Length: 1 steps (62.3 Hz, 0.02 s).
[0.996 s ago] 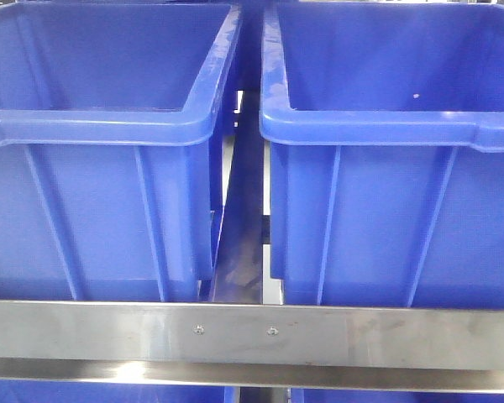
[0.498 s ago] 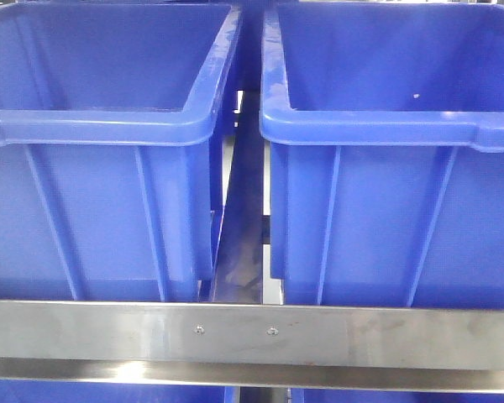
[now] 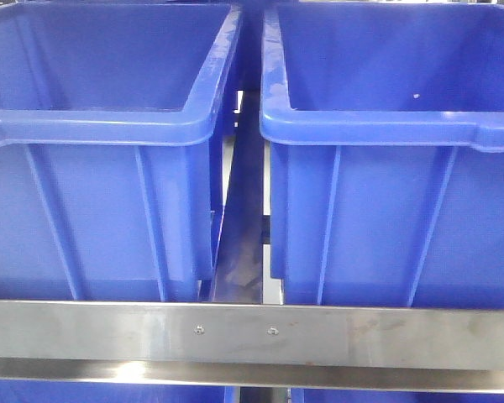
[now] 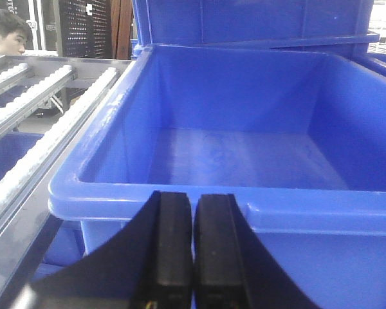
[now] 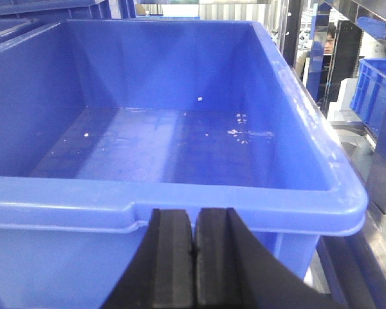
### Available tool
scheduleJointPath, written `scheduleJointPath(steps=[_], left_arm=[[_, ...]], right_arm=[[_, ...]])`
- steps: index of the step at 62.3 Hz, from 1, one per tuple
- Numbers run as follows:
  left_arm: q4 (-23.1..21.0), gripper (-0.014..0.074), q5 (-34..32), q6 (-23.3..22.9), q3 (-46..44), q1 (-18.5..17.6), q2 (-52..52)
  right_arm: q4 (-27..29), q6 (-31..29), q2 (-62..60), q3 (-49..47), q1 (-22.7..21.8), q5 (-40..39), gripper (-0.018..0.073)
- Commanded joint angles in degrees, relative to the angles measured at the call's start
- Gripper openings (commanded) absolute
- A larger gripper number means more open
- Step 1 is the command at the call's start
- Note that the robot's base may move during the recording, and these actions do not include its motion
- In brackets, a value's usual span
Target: Sort and place red and blue blocks on shelf
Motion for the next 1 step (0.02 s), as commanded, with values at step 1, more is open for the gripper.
scheduleJointPath(steps=[1], left_arm=[[0.01,0.0124,-4.52,-0.02,2.55,-0.26,-1.32]], right_arm=[[0.07,-0.20,-1.23,-1.38,-0.19,-5.21,0.0051]])
